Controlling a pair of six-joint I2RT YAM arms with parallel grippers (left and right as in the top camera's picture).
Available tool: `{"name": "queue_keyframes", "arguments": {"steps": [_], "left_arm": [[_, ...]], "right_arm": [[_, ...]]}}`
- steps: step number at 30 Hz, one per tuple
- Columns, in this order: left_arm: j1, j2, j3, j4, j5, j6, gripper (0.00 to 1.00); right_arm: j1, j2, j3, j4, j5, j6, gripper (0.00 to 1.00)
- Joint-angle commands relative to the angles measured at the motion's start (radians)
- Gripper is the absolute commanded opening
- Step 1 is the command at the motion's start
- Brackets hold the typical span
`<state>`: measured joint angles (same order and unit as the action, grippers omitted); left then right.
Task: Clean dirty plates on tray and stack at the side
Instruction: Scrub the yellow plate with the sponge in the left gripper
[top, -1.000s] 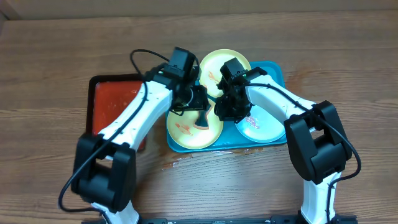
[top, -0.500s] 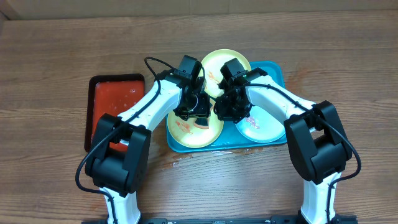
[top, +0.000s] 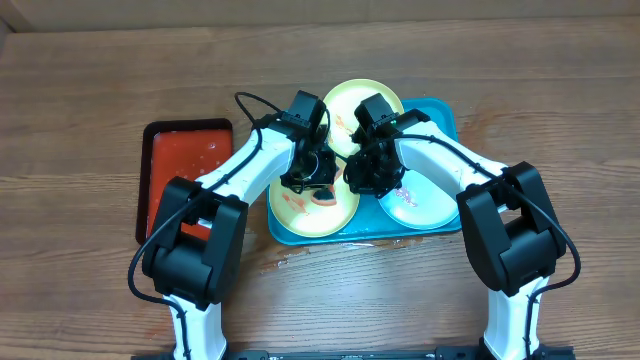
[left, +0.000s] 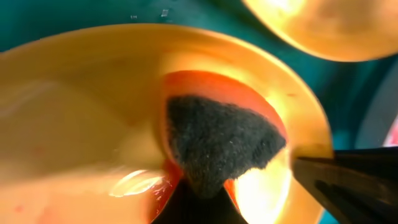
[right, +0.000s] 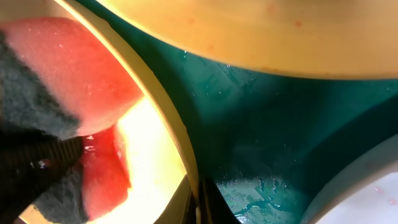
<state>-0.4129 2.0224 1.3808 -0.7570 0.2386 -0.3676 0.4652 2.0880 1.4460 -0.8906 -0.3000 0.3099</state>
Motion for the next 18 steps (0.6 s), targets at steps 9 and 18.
{"name": "queue_keyframes", "arguments": {"steps": [9,18], "left_arm": [[0.002,0.015,0.018,-0.13,-0.457,-0.041,0.04],[0.002,0.014,0.114,-0.188,-0.312,-0.039,0.04]], "right_arm": [[-0.002,-0.002,-0.019,0.008,0.015,0.005,0.04],[-0.002,-0.002,-0.019,0.01,0.015,0.005,0.04]]}}
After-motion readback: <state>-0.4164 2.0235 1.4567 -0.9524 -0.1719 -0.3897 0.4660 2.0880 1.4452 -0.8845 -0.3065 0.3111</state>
